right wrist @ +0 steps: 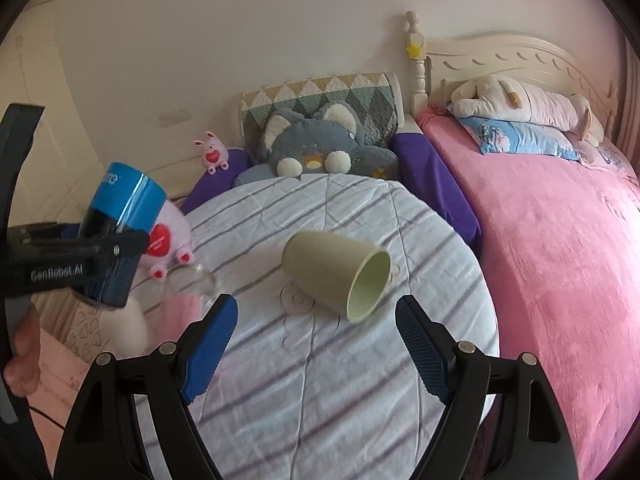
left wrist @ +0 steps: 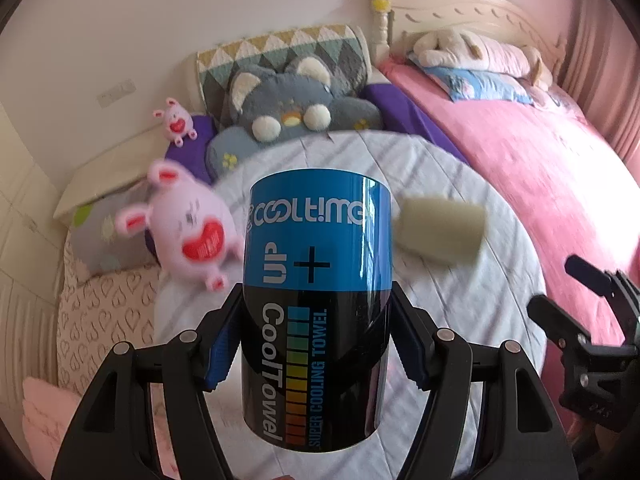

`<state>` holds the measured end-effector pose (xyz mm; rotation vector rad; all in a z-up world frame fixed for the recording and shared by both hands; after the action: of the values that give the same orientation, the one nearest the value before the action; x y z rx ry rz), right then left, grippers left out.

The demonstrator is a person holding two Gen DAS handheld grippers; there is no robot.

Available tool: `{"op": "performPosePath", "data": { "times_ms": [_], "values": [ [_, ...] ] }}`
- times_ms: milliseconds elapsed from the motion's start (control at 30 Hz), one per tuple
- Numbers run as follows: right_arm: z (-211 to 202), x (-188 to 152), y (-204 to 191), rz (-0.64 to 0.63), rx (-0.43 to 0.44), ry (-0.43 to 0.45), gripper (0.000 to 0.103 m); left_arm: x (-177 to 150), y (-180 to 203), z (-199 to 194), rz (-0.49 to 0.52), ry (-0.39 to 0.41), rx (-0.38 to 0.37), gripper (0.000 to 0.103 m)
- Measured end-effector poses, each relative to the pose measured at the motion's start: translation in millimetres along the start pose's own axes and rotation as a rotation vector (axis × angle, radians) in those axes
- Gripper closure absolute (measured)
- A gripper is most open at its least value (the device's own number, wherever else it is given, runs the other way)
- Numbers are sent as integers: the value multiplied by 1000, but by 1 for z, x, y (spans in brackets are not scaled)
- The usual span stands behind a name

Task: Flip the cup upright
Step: 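Lift the canister with the left gripper and lay it on its side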

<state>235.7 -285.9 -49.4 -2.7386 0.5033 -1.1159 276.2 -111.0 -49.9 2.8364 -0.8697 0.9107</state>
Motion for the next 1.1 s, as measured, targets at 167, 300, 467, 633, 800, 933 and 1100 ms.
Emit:
{"op": "performPosePath", "data": {
  "times_ms": [167, 300, 467, 633, 800, 933, 1100],
  "values": [
    [-26, -31, 1, -4, 14, -11, 20, -62, 37, -2, -15, -71, -56, 35],
    [-41, -54, 9, 4, 6, -26, 20, -101, 62, 2, -36, -114, -87, 35],
    [-48, -80, 27, 14, -21, -59, 21, -137, 93, 13, -68, -163, -138, 35],
    [-50, -95, 44, 34, -49, -79, 20, -151, 110, 37, -68, -213, -150, 35],
    [-49, -103, 51, 42, -57, -92, 20, -149, 113, 48, -65, -213, -126, 33],
    [-52, -105, 52, 45, -56, -89, 20, -149, 109, 48, -63, -212, -76, 21],
    [-55, -106, 46, 33, -45, -84, 20, -151, 104, 37, -71, -192, -62, 16]
  ]
}}
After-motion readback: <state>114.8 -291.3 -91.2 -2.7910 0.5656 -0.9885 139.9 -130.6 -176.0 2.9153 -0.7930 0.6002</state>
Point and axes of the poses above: each gripper's, at about its wrist camera, not at the fingertips, and z roughly the way its jaws point, y to its right, x to its top, the point moved 7 cm from there along z, roughly the way its jaws point, and after that the axes turned 6 degrees about z, right-handed, at the moved point
